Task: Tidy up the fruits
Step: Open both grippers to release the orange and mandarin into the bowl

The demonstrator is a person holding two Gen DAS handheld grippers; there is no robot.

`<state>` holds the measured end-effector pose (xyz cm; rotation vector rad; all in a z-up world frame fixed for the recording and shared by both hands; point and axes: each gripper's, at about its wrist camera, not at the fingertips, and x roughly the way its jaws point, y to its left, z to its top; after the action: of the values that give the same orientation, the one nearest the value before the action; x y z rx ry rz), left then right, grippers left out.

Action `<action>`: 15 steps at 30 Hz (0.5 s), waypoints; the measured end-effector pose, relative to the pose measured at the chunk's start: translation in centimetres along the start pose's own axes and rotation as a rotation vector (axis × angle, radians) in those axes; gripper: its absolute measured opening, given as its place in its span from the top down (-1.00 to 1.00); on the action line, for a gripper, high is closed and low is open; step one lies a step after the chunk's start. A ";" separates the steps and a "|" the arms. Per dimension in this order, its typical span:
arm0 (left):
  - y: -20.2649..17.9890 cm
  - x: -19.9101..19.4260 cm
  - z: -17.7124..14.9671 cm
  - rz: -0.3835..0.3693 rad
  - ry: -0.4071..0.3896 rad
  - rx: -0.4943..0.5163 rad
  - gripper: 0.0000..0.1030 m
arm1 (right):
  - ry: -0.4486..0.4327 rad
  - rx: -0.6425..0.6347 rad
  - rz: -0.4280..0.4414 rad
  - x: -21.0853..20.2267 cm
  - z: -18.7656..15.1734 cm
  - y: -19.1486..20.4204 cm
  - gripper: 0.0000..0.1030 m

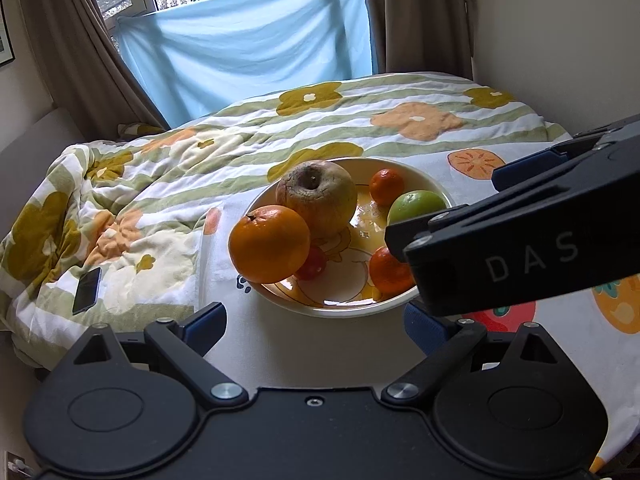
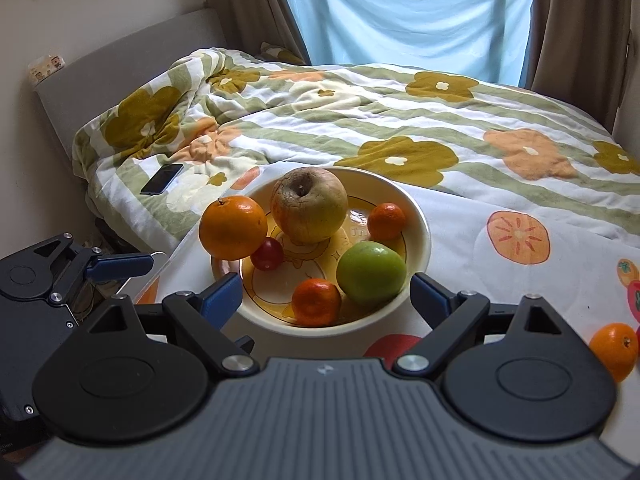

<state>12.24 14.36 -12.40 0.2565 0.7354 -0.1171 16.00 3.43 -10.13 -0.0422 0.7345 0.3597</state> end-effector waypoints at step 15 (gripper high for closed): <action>-7.6 -5.4 2.2 -0.023 -0.055 0.017 -0.90 | -0.074 0.087 -0.089 -9.3 -1.8 -7.2 -1.00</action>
<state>8.23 6.58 -8.66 0.2602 0.6829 -0.1515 10.87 -6.46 -5.95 0.0205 0.6723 0.2434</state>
